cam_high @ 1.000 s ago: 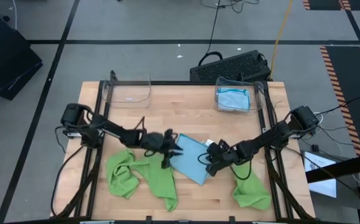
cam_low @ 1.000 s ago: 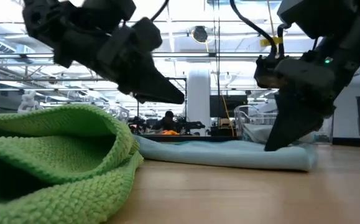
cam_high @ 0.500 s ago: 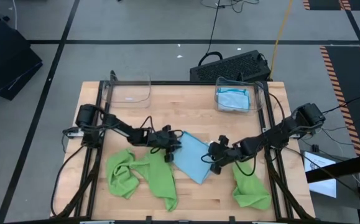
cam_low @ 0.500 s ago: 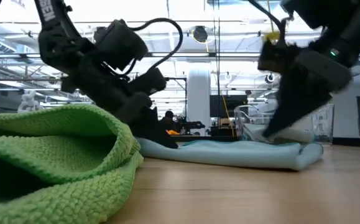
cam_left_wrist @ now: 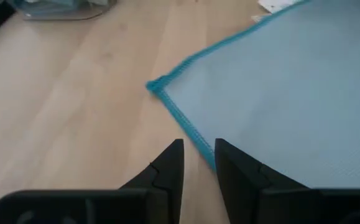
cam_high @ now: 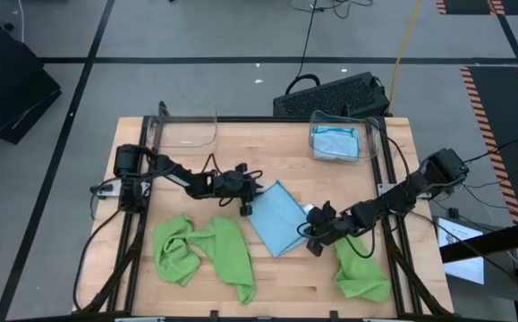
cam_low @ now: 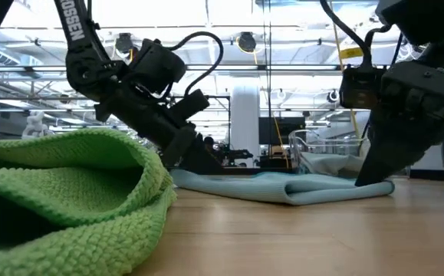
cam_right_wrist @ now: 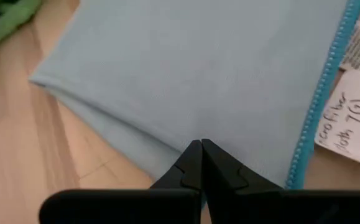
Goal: Fold microfiber towels
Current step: Fold the blue microfiber cloth
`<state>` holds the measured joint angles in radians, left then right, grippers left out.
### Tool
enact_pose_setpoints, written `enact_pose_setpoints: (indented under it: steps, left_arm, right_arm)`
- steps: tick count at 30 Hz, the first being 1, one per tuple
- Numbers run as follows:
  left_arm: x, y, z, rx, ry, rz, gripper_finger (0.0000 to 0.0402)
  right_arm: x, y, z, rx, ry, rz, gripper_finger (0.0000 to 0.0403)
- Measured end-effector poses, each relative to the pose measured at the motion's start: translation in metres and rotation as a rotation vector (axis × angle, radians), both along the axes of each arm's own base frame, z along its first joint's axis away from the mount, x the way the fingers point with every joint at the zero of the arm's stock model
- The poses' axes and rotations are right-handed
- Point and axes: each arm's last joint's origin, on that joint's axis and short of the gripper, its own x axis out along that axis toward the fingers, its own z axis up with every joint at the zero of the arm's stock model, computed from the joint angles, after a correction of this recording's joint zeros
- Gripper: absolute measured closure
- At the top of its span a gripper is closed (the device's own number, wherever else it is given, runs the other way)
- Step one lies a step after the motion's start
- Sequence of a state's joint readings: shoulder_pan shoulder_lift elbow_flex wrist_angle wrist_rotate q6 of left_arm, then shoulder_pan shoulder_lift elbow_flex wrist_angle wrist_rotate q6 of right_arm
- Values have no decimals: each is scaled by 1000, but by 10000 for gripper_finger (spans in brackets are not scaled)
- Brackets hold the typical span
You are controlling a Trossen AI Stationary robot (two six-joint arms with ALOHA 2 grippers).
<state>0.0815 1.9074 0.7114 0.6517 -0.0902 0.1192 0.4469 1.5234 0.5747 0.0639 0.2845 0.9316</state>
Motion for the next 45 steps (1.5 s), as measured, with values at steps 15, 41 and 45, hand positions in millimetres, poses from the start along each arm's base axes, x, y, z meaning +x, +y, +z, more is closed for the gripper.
enact_pose_setpoints:
  steps: [15,41,45]
  left_arm:
    - [-15,-112,44,-9,-79,-262,309]
    - [10,-224,64,249,38,-343,100]
    - [35,-230,54,293,99,-351,101]
  right_arm:
    - [2,-2,37,-102,-198,197,403]
    - [-10,-6,51,-169,-192,266,403]
    - [-12,-4,51,-152,-183,264,403]
